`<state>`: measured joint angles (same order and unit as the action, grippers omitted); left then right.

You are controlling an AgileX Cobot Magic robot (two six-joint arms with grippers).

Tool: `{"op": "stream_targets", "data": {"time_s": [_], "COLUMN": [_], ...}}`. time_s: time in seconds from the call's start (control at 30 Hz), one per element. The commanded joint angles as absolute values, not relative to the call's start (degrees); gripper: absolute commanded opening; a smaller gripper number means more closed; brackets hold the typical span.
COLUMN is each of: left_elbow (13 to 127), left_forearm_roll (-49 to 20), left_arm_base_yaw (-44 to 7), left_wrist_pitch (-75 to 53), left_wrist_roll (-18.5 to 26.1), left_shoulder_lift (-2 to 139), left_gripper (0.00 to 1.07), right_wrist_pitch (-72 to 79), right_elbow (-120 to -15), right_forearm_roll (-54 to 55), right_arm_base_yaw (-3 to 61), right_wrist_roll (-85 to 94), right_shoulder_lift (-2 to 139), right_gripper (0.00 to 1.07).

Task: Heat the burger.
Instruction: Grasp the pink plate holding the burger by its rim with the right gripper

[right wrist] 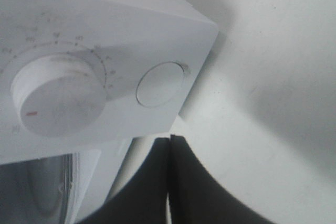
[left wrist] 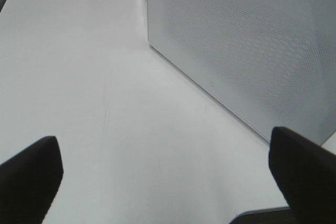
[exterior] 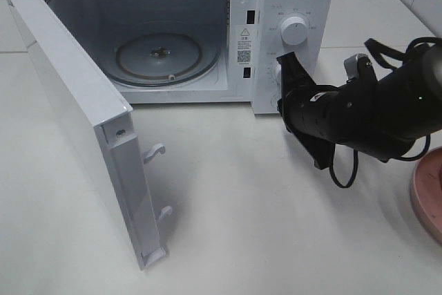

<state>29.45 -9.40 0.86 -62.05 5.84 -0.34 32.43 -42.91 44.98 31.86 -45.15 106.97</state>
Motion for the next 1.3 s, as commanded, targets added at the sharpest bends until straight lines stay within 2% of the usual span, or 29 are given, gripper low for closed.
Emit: {"op": "stream_targets", "data": {"time_s": [0.03, 0.27, 0.5, 0.63, 0.87, 0.93, 1.03, 1.1, 1.2, 1.3], "left_elbow": [29.45, 29.45, 29.45, 29.45, 29.45, 29.45, 29.45, 29.45, 29.45, 29.45], "left_forearm_roll": [-9.45, -9.45, -9.45, -9.45, -9.45, -9.45, -9.45, -9.45, -9.45, -9.45], "left_arm_base_yaw": [0.80, 0.80, 0.80, 0.80, 0.80, 0.80, 0.80, 0.80, 0.80, 0.80], "left_wrist_pitch": [-61.31, -61.31, -61.31, -61.31, -61.31, -61.31, -61.31, -61.31, -61.31, -61.31], "left_wrist_roll": [5.44, 5.44, 5.44, 5.44, 5.44, 5.44, 5.44, 5.44, 5.44, 5.44], "left_shoulder_lift": [-1.66, -1.66, -1.66, -1.66, -1.66, -1.66, -1.66, -1.66, -1.66, -1.66], "left_gripper": [1.00, 1.00, 1.00, 1.00, 1.00, 1.00, 1.00, 1.00, 1.00, 1.00], "right_wrist_pitch": [27.27, 16.33, 4.01, -4.30, -12.89, -17.93, -19.65, -25.73, -27.16, -35.35], "right_elbow": [-42.17, -42.11, -42.11, -42.11, -42.11, -42.23, -42.46, -43.43, -43.66, -45.26], "right_forearm_roll": [44.29, 43.60, 37.93, 29.22, 20.17, 12.32, 10.31, 4.30, 3.21, 0.00], "right_arm_base_yaw": [31.51, 31.51, 31.51, 31.51, 31.51, 31.51, 31.51, 31.51, 31.51, 29.22], "right_wrist_roll": [-36.67, -22.69, -12.61, -11.34, -11.29, -10.14, -9.80, -9.45, -9.45, -9.40], "right_shoulder_lift": [103.53, 97.92, 94.19, 92.13, 89.09, 86.17, 85.43, 83.19, 82.79, 81.76], "right_gripper": [0.02, 0.03, 0.03, 0.04, 0.05, 0.06, 0.06, 0.07, 0.08, 0.11]}}
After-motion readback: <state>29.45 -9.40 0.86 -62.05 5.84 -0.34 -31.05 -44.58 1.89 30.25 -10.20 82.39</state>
